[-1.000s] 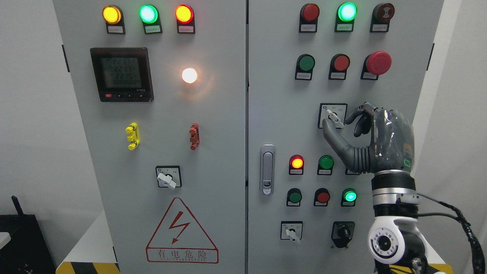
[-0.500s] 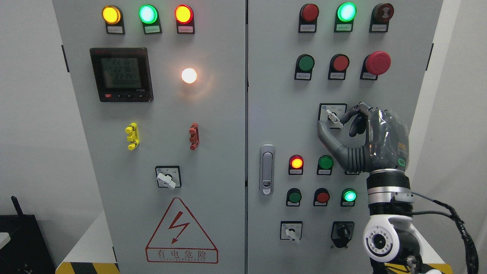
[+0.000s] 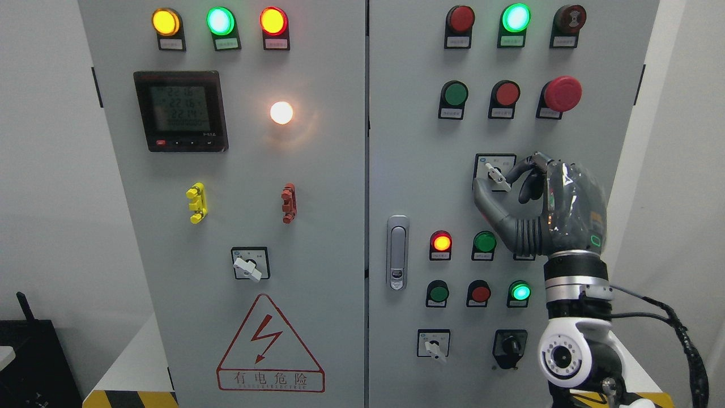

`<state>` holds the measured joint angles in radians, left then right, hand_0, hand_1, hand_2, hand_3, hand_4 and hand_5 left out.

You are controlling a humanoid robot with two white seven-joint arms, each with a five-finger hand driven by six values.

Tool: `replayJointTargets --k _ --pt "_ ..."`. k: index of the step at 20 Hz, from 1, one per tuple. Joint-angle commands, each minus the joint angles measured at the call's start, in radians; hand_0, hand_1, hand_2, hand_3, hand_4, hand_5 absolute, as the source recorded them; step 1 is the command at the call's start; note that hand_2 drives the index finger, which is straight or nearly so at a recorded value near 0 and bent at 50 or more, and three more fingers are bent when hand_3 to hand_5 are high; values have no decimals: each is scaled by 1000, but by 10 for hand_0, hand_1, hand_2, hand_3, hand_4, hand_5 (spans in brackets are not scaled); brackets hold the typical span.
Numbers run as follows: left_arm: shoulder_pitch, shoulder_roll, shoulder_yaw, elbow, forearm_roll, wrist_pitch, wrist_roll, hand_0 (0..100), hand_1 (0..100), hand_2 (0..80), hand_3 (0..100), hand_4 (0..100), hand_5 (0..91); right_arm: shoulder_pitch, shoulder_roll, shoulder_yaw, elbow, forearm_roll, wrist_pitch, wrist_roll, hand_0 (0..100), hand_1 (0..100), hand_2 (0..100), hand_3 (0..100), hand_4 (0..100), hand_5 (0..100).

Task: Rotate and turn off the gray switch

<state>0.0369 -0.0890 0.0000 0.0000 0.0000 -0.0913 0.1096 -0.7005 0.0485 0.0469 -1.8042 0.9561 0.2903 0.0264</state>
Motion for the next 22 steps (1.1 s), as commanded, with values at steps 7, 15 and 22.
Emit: replayJointTargets --k 7,15,22 --pt "0 0 32 23 -8 1 -1 120 389 0 0 0 0 -11 4 7 17 0 10 0 255 436 604 888 856 1000" --pt "0 0 32 23 -8 1 -1 120 389 0 0 0 0 -16 4 10 19 0 23 0 269 440 619 898 858 1000" --pt "0 0 32 23 -8 1 -1 120 389 0 0 0 0 -19 4 10 28 0 24 0 283 441 633 909 863 1000"
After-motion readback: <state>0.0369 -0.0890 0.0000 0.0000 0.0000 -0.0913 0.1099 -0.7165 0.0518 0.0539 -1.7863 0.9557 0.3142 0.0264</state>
